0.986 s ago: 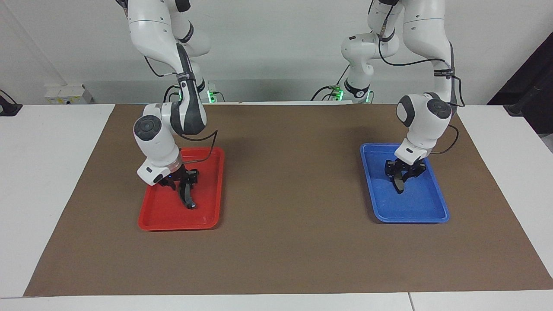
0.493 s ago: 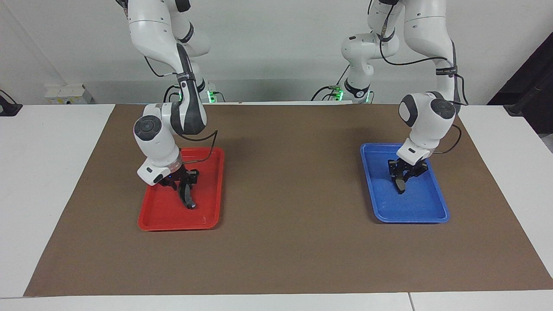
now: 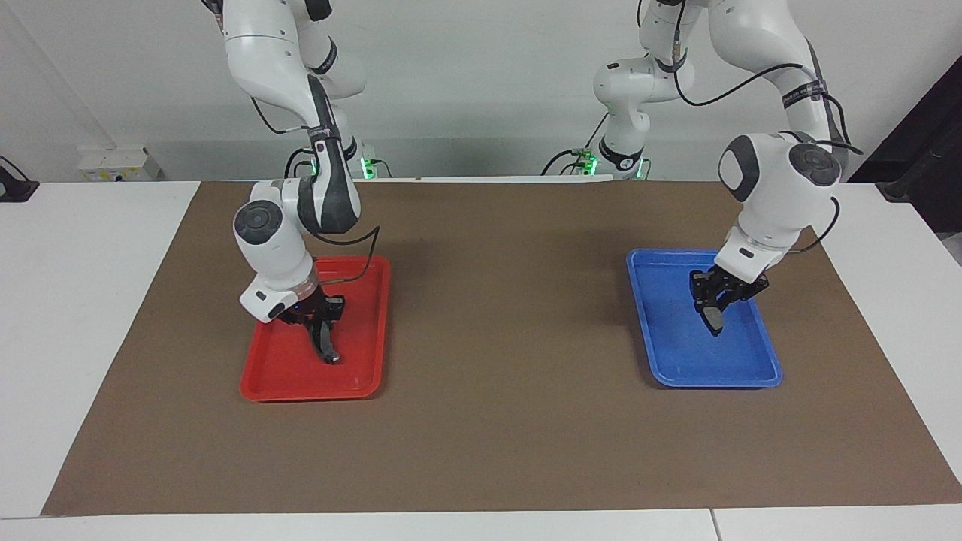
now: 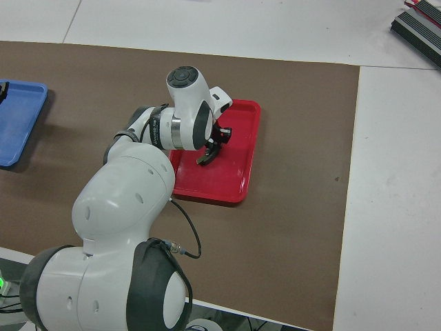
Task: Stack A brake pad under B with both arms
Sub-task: 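Carry the flat grey pad toward the table center with the left gripper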
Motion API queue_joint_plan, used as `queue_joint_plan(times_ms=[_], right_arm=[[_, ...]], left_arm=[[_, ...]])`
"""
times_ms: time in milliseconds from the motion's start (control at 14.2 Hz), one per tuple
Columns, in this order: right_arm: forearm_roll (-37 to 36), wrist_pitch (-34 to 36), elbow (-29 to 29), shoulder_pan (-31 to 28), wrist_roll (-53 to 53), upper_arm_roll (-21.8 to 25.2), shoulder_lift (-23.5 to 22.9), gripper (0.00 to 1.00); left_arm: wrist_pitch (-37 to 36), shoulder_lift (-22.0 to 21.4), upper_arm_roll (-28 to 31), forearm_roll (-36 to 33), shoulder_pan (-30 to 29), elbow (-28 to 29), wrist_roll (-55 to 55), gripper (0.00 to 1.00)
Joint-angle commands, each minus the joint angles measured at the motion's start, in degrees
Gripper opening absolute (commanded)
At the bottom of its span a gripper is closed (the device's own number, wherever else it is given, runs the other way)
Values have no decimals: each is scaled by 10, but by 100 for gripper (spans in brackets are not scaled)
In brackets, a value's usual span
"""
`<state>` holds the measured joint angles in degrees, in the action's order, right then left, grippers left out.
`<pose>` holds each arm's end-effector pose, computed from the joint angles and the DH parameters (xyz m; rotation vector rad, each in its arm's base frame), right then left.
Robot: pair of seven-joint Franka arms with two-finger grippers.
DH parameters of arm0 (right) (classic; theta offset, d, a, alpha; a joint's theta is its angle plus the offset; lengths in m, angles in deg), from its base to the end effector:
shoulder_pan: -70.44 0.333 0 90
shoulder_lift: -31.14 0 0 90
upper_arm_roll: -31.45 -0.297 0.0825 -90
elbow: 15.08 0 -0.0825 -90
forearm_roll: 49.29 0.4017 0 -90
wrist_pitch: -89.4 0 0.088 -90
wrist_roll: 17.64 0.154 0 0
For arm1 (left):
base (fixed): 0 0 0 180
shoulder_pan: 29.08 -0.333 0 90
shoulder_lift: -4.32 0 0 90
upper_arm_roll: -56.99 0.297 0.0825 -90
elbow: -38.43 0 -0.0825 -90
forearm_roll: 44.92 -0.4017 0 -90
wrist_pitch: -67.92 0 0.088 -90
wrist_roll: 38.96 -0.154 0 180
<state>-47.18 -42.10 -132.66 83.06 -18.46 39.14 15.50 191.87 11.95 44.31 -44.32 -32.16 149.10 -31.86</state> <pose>0.5901 0.0521 0.2266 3.1289 0.1252 -0.0421 0.6082 -0.1018 0.3560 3.0853 -0.0538 0.1470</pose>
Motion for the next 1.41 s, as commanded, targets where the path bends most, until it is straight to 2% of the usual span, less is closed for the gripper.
queue_joint_plan(times_ms=[0, 211, 423, 493, 704, 845, 986, 1338], right_arm=[[8, 34, 34, -4, -17, -1, 4, 2], [7, 76, 69, -4, -19, -1, 7, 2], [7, 84, 73, -7, -20, -1, 11, 2], [7, 86, 75, -8, -20, -1, 12, 1], [6, 119, 103, -16, -20, -1, 11, 1], [4, 124, 109, -21, -20, 0, 11, 1], [3, 124, 110, -30, -29, 0, 11, 1], [6, 126, 110, -35, -35, -1, 11, 1]], left_arm=[[-13, 1, -65, -1, 18, -13, 126, 1], [-12, -3, -140, -6, 33, -14, 231, 1], [24, 7, -226, -98, 32, -8, 374, 1], [34, 19, -235, -110, 36, -7, 395, 1], [66, 54, -239, -148, 85, -5, 448, 1], [109, 100, -238, -224, 116, -8, 527, 1], [118, 155, -238, -306, 140, -33, 598, 2], [116, 208, -234, -322, 172, -62, 613, 2]])
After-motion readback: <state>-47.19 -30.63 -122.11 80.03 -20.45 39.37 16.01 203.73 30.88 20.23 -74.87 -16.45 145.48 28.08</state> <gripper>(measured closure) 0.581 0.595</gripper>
